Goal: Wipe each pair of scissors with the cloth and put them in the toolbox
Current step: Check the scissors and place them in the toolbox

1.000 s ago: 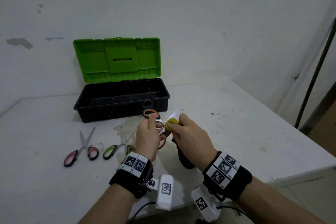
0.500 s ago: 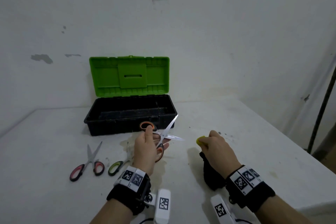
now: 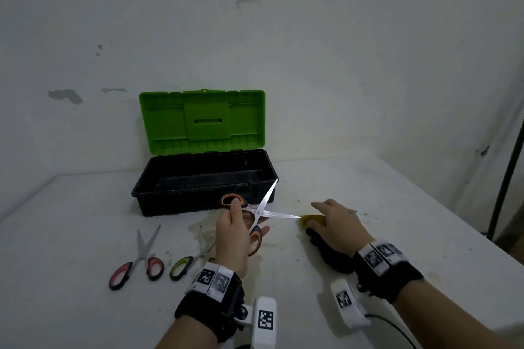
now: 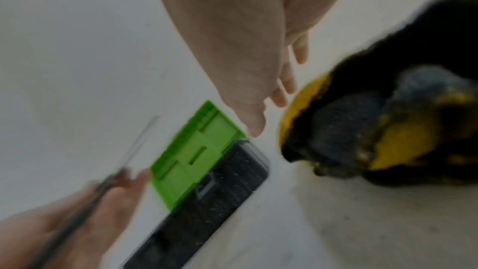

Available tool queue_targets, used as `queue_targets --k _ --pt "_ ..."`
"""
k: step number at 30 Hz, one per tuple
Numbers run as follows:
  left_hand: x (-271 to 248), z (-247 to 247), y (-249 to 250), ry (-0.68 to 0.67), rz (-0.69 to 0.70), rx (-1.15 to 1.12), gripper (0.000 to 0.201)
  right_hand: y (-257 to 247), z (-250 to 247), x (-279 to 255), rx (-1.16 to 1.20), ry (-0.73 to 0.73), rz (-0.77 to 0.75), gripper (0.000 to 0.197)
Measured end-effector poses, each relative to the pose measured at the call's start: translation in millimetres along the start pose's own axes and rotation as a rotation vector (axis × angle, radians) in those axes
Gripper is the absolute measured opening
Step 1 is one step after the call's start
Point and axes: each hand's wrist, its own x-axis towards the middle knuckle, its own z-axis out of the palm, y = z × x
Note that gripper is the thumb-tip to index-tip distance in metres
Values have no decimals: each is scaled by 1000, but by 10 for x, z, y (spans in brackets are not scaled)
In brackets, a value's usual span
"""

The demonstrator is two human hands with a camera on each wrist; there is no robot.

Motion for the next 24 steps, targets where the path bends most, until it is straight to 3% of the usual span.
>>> queue_targets --k 3,5,7,15,19,24 --pt "24 18 -12 28 27 11 39 -194 -219 -379 44 75 -17 28" --pt "17 84 -46 34 33 3 39 -375 -292 -599 288 -25 -55 36" --pt "-29 162 -82 23 20 -6 39 -550 -296 -718 526 -97 -90 31" --pt "-207 157 -19 -71 -60 -149 40 -906 -190 -624 1118 -117 -72 15" --pt "-123 -187 66 -68 93 4 15 -835 -220 -517 1118 -94 -28 20" --pt "-40 -583 284 -217 156 343 12 -816 -195 -435 1040 -65 -20 19"
